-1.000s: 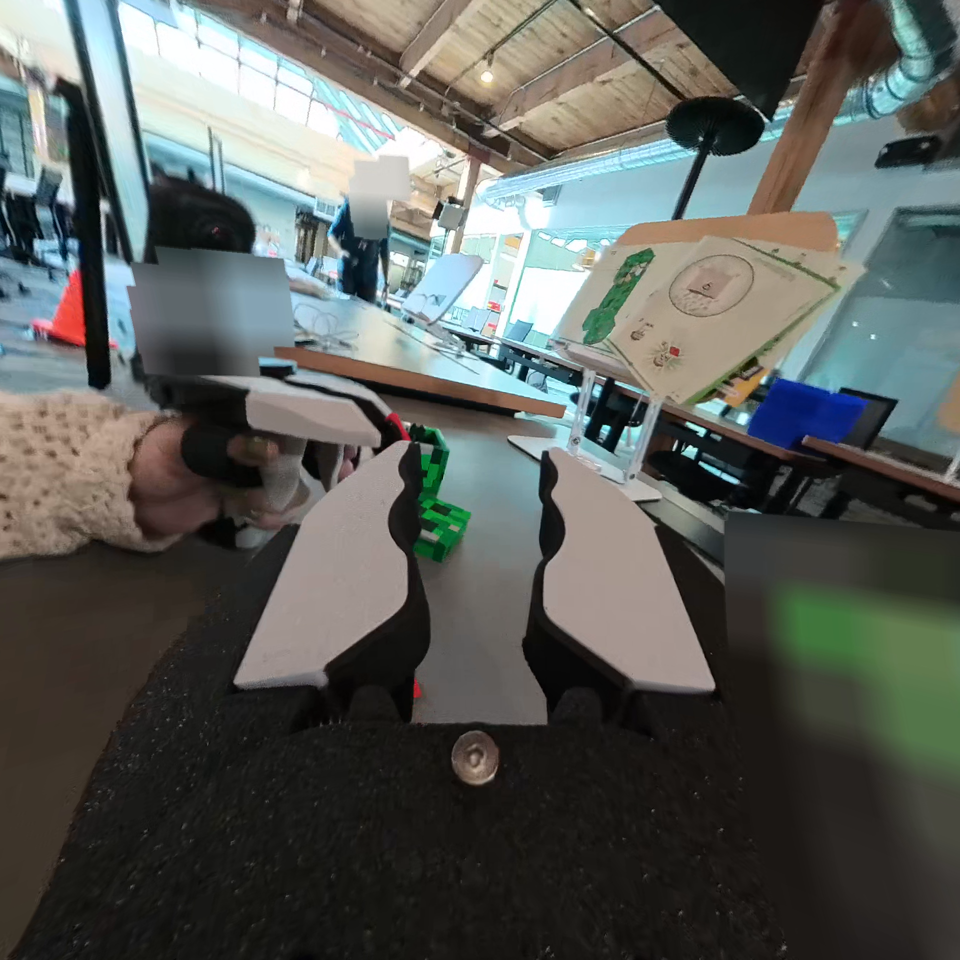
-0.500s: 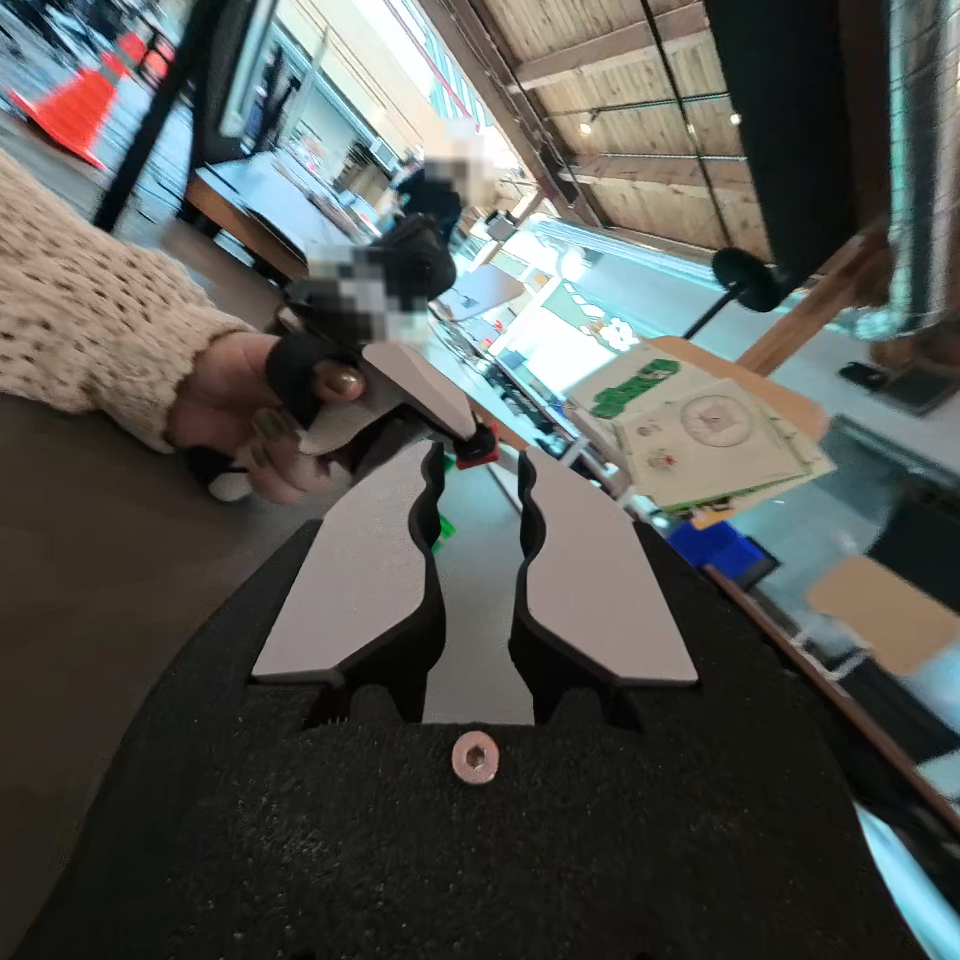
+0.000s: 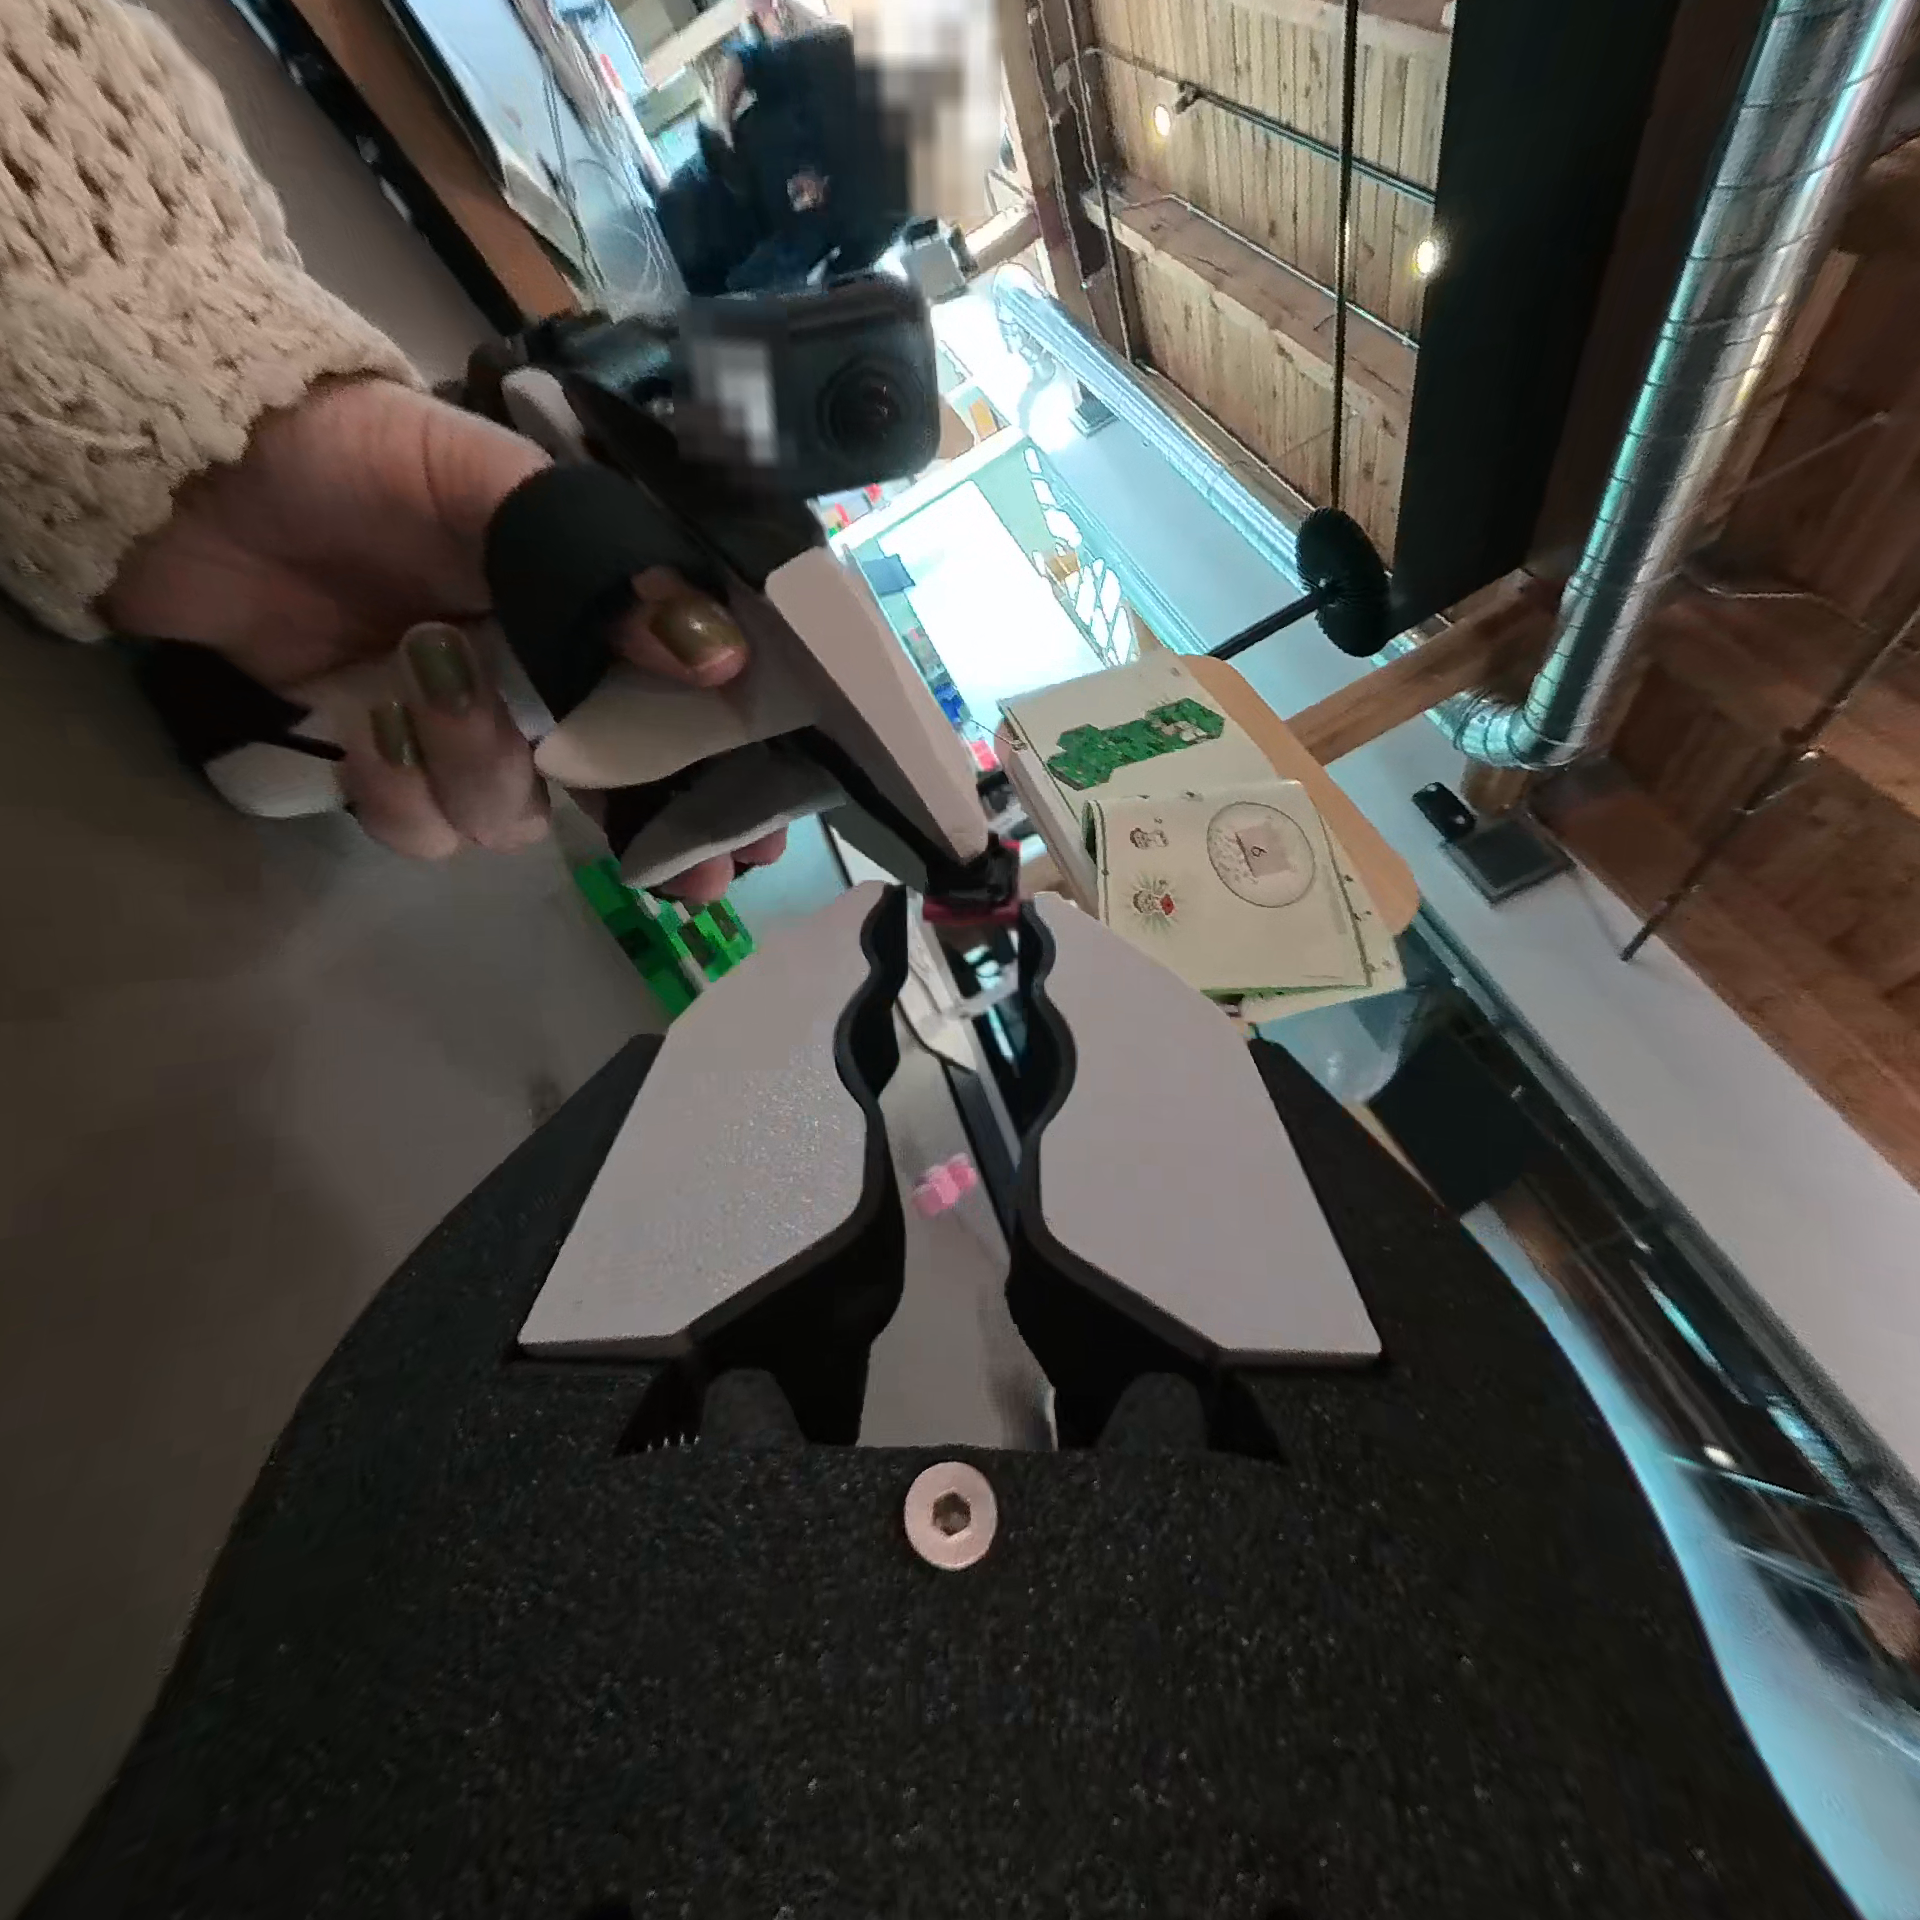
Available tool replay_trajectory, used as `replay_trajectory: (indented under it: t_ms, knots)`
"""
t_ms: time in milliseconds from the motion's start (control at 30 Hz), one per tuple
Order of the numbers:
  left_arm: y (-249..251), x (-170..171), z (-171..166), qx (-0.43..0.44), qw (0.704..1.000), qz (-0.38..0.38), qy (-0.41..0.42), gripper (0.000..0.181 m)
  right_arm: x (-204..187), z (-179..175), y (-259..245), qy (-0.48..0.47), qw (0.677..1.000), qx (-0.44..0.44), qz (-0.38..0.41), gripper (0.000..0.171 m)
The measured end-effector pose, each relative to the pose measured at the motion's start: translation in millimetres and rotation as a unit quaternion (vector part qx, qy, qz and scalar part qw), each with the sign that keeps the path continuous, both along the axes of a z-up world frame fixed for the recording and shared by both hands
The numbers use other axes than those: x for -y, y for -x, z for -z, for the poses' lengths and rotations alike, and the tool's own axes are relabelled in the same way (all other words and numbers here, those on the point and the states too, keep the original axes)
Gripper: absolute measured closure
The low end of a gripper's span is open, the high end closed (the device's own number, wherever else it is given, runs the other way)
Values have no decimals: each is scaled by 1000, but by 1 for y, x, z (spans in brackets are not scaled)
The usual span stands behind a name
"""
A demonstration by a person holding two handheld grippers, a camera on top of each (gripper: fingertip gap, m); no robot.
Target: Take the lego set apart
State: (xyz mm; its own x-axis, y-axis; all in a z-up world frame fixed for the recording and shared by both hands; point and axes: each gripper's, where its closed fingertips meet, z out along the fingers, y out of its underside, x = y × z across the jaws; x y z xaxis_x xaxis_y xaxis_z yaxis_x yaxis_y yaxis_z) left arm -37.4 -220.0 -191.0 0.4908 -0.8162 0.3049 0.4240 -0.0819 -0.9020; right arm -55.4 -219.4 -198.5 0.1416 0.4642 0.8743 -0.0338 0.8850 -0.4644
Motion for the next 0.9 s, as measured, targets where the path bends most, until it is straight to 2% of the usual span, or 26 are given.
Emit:
replay_trajectory:
  t_ms: [367, 433, 500, 633, 833, 900]
  knots:
    - [1, -3, 2, -10, 1000, -20, 0, 174, -1, -1, 0, -24, 1000, -2, 18, 156]
    - [3, -6, 2, -22, 999, -46, -4, 173, -3, 0, 0, -25, 999, 0, 27, 156]
    - [8, -11, 4, -55, 993, -98, -18, 165, -5, 1, 1, -30, 999, 3, 36, 156]
    - [15, -15, 4, -156, 963, -207, -74, 152, -8, 5, 1, -31, 998, 13, 44, 156]
    - [18, -15, 4, -258, 909, -300, -134, 163, -14, 12, 3, -39, 996, 34, 67, 156]
    - [26, -18, 4, -283, 888, -336, -136, 160, -19, 14, 3, -33, 996, 40, 79, 156]
